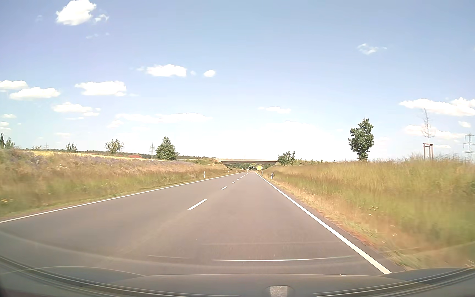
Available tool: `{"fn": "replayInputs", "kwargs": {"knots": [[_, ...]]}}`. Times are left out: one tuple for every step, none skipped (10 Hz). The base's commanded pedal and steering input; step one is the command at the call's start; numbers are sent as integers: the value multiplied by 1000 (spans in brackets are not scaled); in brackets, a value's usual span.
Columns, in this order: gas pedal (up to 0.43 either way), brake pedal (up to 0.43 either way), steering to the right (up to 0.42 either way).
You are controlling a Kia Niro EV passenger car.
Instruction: Follow the waypoints while adhering to traffic rules and regulations
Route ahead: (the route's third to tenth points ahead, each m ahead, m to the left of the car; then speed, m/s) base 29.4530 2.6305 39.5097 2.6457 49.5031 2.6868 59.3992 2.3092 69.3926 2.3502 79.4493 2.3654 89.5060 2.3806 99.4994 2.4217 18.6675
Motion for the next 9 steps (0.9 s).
{"fn": "replayInputs", "kwargs": {"knots": [[87,30,1],[87,30,1],[98,30,1],[98,30,1],[98,37,1],[110,30,1],[118,30,1],[118,37,1],[130,30,1]]}}
